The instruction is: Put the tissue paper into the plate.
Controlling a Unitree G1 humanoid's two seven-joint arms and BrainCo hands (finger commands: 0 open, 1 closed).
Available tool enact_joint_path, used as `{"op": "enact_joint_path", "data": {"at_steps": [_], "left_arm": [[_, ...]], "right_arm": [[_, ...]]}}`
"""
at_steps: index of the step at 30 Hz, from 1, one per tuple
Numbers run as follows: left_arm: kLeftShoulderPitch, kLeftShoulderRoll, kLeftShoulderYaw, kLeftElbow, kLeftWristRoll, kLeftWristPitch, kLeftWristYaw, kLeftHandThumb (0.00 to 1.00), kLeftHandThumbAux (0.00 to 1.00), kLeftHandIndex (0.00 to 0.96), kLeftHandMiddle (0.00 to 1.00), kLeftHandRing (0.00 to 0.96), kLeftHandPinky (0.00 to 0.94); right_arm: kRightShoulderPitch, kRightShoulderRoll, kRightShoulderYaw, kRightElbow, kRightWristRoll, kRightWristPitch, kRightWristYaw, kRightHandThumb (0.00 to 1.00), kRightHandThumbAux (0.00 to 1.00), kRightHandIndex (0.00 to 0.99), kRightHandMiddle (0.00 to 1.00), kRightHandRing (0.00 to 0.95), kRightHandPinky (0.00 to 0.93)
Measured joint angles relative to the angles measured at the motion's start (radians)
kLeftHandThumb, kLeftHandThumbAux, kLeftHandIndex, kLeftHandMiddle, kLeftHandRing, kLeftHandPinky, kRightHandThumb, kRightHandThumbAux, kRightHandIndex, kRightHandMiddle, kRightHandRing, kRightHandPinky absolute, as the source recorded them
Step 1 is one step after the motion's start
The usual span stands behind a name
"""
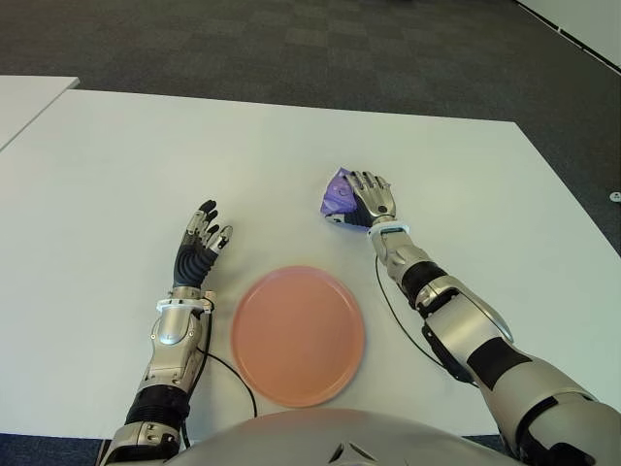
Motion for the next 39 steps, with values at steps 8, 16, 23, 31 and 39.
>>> {"op": "enact_joint_path", "data": {"at_steps": [8, 16, 23, 31, 39], "left_arm": [[0.002, 0.0, -0.002, -0.007, 0.0, -0.001, 0.0, 0.0, 0.571, 0.0, 0.0, 0.0, 0.0], [0.003, 0.0, -0.002, -0.014, 0.0, 0.002, 0.0, 0.0, 0.572, 0.0, 0.0, 0.0, 0.0], [0.012, 0.001, 0.0, -0.018, 0.0, 0.008, 0.0, 0.0, 0.569, 0.0, 0.0, 0.0, 0.0], [0.013, 0.001, 0.001, -0.017, 0.0, 0.008, 0.0, 0.0, 0.571, 0.0, 0.0, 0.0, 0.0], [0.014, 0.001, 0.001, -0.018, 0.0, 0.008, 0.0, 0.0, 0.562, 0.0, 0.0, 0.0, 0.0]], "right_arm": [[0.023, 0.018, -0.018, 0.043, 0.023, -0.017, -0.169, 0.95, 0.594, 0.306, 0.413, 0.41, 0.381], [0.066, 0.025, -0.048, 0.074, 0.043, -0.098, -0.42, 0.997, 0.66, 0.405, 0.441, 0.501, 0.48], [0.077, 0.028, -0.051, 0.093, 0.053, -0.178, -0.565, 0.999, 0.664, 0.399, 0.448, 0.498, 0.516], [0.074, 0.028, -0.047, 0.103, 0.053, -0.182, -0.602, 1.0, 0.667, 0.374, 0.467, 0.492, 0.499], [0.074, 0.028, -0.048, 0.104, 0.061, -0.181, -0.593, 0.983, 0.666, 0.372, 0.481, 0.503, 0.589]]}}
